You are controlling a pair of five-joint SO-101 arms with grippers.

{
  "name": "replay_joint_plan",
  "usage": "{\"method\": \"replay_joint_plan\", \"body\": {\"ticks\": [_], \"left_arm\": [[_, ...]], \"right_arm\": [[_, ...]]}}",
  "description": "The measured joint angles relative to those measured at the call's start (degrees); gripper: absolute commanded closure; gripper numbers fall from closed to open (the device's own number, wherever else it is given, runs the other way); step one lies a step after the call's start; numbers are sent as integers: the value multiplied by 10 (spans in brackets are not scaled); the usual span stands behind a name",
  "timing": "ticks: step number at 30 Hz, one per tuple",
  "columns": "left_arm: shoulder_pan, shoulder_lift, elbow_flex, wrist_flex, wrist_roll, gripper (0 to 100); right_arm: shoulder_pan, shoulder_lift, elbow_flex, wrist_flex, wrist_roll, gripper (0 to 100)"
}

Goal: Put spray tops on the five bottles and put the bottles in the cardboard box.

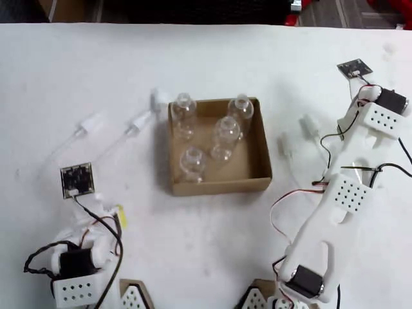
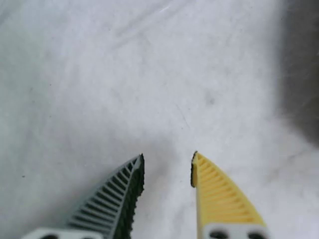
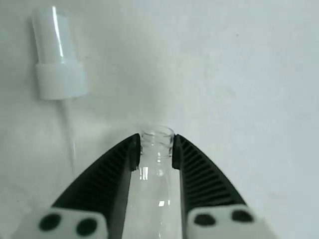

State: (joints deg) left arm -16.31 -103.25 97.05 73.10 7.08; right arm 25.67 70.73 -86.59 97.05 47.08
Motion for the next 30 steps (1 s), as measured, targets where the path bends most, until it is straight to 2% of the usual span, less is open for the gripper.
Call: {"method": "replay_joint_plan", "body": {"ticks": [7, 12, 17, 25, 30], "left_arm": [[0, 0, 0, 0, 0, 854], [0, 0, 0, 0, 0, 854], [0, 0, 0, 0, 0, 854], [0, 0, 0, 0, 0, 854], [0, 0, 0, 0, 0, 854]], "right_arm": [[0, -4, 0, 0, 0, 982], [1, -74, 0, 3, -4, 982], [1, -185, 12, 4, -88, 982], [-4, -402, 246, 6, -174, 982], [-51, -591, 442, 6, -196, 982]]}}
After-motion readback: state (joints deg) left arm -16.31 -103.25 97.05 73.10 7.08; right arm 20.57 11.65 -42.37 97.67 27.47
